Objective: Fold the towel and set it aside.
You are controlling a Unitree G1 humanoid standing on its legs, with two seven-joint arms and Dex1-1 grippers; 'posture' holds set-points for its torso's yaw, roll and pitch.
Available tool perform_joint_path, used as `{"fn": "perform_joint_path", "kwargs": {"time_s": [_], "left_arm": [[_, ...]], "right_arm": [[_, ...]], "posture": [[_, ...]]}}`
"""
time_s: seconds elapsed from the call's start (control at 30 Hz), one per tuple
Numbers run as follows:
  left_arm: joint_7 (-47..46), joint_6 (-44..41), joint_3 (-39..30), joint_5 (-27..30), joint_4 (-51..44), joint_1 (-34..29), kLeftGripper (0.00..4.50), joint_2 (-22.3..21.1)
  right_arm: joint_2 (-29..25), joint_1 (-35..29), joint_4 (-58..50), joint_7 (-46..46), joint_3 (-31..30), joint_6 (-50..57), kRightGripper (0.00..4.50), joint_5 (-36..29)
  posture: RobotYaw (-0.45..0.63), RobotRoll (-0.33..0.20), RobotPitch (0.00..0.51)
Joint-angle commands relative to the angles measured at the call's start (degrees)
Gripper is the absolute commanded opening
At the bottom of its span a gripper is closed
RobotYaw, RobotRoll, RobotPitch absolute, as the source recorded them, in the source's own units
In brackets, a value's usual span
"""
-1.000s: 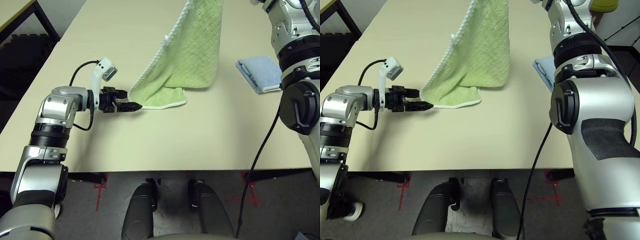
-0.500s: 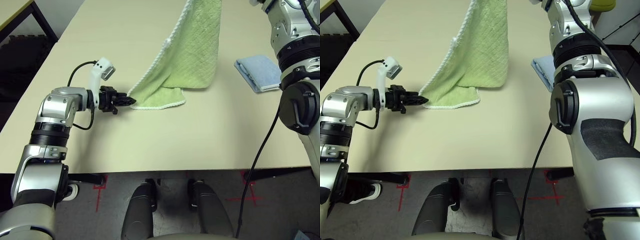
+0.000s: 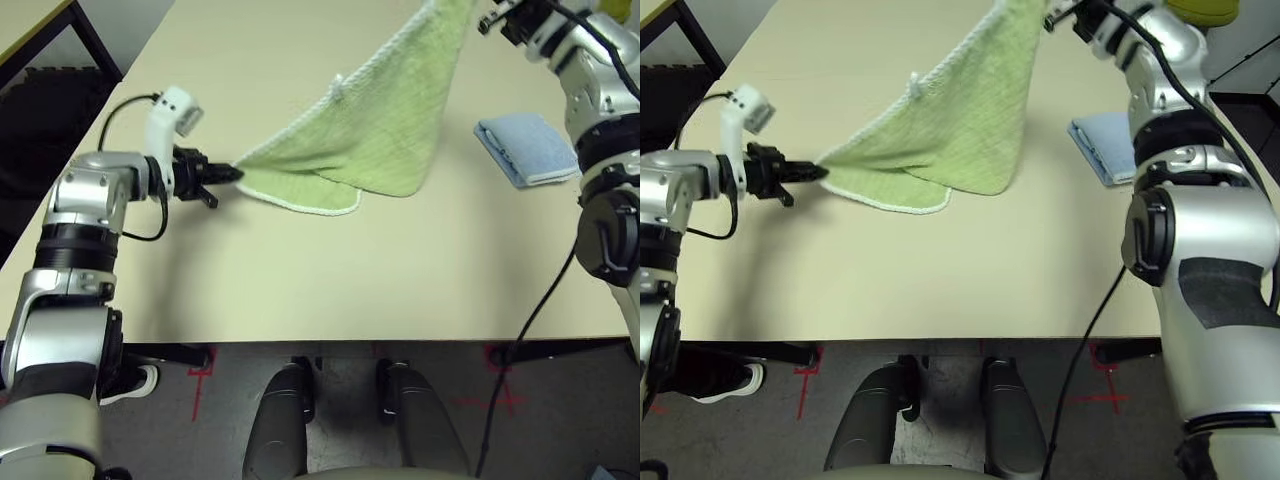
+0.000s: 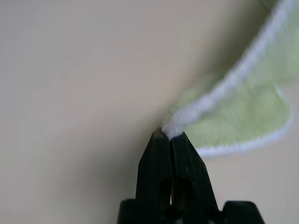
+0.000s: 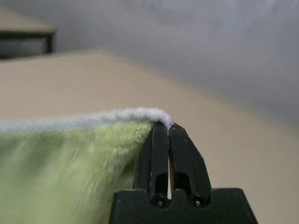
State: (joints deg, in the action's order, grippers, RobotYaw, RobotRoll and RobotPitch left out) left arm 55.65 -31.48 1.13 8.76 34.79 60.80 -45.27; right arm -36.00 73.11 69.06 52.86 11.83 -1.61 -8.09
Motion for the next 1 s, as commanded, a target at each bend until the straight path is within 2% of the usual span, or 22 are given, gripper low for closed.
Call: {"fn": "perform_joint_path", "kwargs": {"time_s": [0.03,0.13,0.27,0.53,0.77,0.8,0.83,0.9,0.93,1.0], "left_arm": [[0.63,1.71,0.08,-1.51,1.48,2.78,0.02,-1.56],[4.95,0.13,1.16,-1.03,1.49,3.15,0.02,-2.49],[9.42,0.96,3.18,-2.39,3.43,4.17,0.02,-3.31],[18.41,0.84,6.79,-4.28,5.58,5.47,0.02,-4.62],[23.18,2.54,8.73,-6.94,10.14,6.37,0.02,-6.15],[20.58,5.88,9.55,-9.25,12.73,7.2,0.02,-6.19],[14.5,10.8,10.16,-12.13,16.3,8.66,0.02,-5.78],[-4.09,20.65,7.75,-14.82,24.4,14.22,0.02,-3.13],[-10.8,24.54,6.63,-15.36,27.3,16.53,0.02,-2.11],[-19.82,31.38,5.21,-16.03,31.15,20.6,0.02,-0.99]], "right_arm": [[-3.99,-5.89,-6.24,12.84,-0.02,15.36,0.0,-3.83],[-6.15,-7.55,-10.88,14.72,-1.84,21.3,0.0,-2.91],[-8.73,-8.04,-15.73,23.83,-7.8,25.85,0.0,-0.59],[-11.45,-5.27,-12.06,35.99,-19.78,16.45,0.0,8.73],[-10.27,0.0,-4.03,33.99,-23.37,8.31,0.0,14.74],[-9.71,0.65,-2.75,28.82,-23.88,5.34,0.0,16.49],[-8.41,1.49,-1.35,17.66,-23.66,1.28,0.0,18.39],[-5.34,4.63,1.62,-10.1,-20.21,-5.66,0.0,19.76],[-4.4,5.97,2.72,-20.26,-18.71,-8.06,0.0,19.97],[-3.46,9.0,4.08,-32.89,-14.7,-13.31,0.0,18.02]], "posture": [[0.0,0.0,0.206],[-0.02,0.0,0.199],[-0.02,0.0,0.194],[-0.01,0.0,0.199],[-0.01,0.0,0.206],[-0.01,0.0,0.207],[-0.01,0.0,0.207],[-0.01,0.0,0.21],[-0.01,0.0,0.211],[-0.01,0.0,0.213]]}}
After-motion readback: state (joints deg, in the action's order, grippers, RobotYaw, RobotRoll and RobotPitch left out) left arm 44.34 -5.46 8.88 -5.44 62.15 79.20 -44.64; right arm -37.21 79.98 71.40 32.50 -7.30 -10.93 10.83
